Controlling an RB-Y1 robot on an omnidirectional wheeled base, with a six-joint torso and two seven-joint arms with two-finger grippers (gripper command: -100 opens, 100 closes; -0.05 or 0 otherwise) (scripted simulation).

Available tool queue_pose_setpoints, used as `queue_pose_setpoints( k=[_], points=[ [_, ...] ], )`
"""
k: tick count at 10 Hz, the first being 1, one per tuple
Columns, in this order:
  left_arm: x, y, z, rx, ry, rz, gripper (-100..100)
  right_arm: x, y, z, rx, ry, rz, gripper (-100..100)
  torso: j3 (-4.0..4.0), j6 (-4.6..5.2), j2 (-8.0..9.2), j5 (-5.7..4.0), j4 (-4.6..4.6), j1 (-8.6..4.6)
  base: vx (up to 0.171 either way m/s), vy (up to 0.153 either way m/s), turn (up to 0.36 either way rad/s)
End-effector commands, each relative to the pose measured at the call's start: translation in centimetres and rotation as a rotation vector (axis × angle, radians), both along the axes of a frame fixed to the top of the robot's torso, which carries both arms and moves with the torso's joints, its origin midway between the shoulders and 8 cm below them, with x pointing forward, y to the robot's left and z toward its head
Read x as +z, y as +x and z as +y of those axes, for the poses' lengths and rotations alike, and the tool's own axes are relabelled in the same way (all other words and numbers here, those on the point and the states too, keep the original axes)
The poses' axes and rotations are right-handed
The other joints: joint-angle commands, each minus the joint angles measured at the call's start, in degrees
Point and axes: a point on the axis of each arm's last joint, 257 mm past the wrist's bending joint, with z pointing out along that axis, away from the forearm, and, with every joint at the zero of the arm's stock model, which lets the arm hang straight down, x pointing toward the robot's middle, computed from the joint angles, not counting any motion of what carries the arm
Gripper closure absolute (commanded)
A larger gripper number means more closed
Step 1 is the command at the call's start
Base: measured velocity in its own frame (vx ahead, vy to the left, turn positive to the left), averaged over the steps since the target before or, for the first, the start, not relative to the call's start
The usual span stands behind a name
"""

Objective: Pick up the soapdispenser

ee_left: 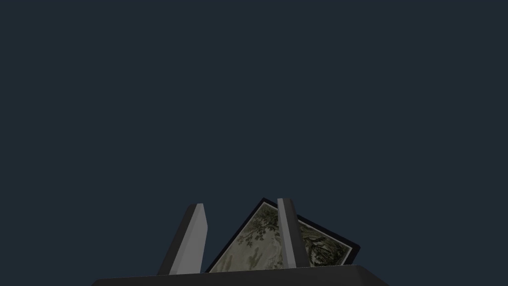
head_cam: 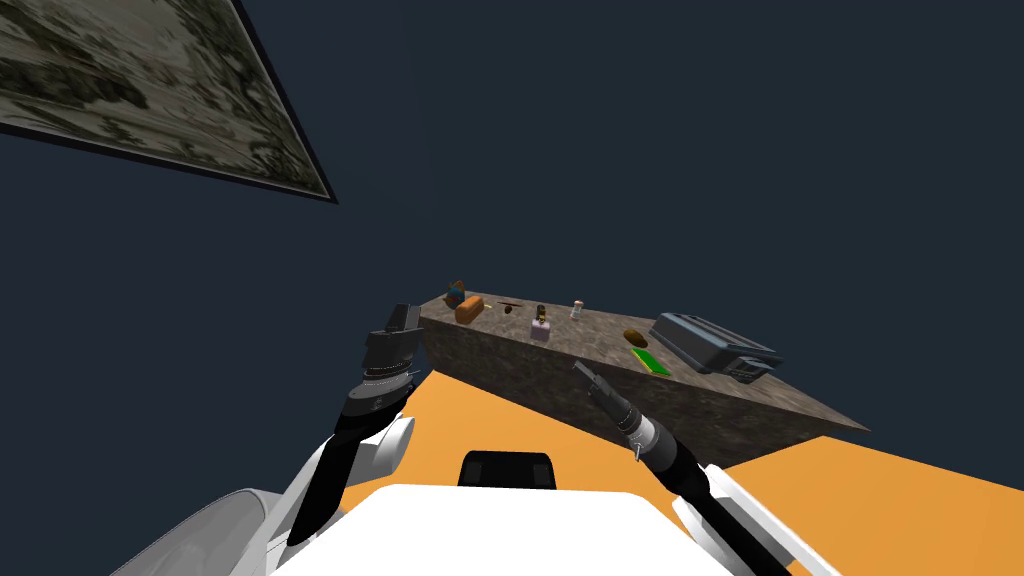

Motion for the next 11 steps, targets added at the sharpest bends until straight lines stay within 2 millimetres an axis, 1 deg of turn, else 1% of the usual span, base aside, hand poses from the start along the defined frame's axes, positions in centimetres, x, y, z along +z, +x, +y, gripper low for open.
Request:
queue_pose_setpoints(
  k=[1,2,3,5,6,7,8,9,10,11],
  points=[
    [0.0,0.0,0.0,0.000,0.000,0.000,0,-1.6,-0.6,-0.2,0.029,-0.057,0.035,-100,0.00,0.00,0.00,0.00,0.00,0.00,-0.032,-0.026,0.029],
    [0.0,0.0,0.0,0.000,0.000,0.000,0,-1.8,-0.8,-0.3,0.046,-0.082,0.041,-100,-0.02,0.00,-0.03,0.00,-0.01,0.00,-0.027,-0.021,0.011],
    [0.0,0.0,0.0,0.000,0.000,0.000,0,-3.2,-1.3,-0.6,0.065,-0.122,0.070,-100,-0.04,0.00,-0.06,0.01,-0.02,0.02,-0.035,-0.027,0.030],
    [0.0,0.0,0.0,0.000,0.000,0.000,0,-3.4,-1.5,-0.8,0.087,-0.156,0.078,-100,-0.04,0.00,-0.07,0.00,-0.02,0.02,-0.019,-0.016,0.009],
    [0.0,0.0,0.0,0.000,0.000,0.000,0,-4.9,-2.1,-1.2,0.111,-0.204,0.110,-100,-0.07,0.00,-0.12,0.01,-0.03,0.07,-0.014,-0.013,0.044],
    [0.0,0.0,0.0,0.000,0.000,0.000,0,-5.1,-2.2,-1.4,0.126,-0.227,0.116,-100,-0.08,-0.01,-0.13,0.01,-0.03,0.06,-0.015,-0.019,0.025],
    [0.0,0.0,0.0,0.000,0.000,0.000,0,-6.5,-2.8,-1.9,0.146,-0.270,0.148,-100,-0.08,0.00,-0.14,0.01,-0.03,0.04,-0.014,-0.026,0.056],
    [0.0,0.0,0.0,0.000,0.000,0.000,0,-6.6,-3.0,-2.2,0.164,-0.298,0.154,-100,-0.08,-0.01,-0.14,0.01,-0.03,0.01,-0.011,-0.024,0.024],
    [0.0,0.0,0.0,0.000,0.000,0.000,0,-8.1,-3.7,-2.8,0.185,-0.342,0.187,-100,-0.08,0.00,-0.14,0.01,-0.03,0.03,-0.003,-0.025,0.057],
    [0.0,0.0,0.0,0.000,0.000,0.000,0,-8.1,-3.8,-3.1,0.200,-0.366,0.192,-100,-0.10,-0.01,-0.17,0.00,-0.04,0.01,0.001,-0.023,0.033]
  ],
)
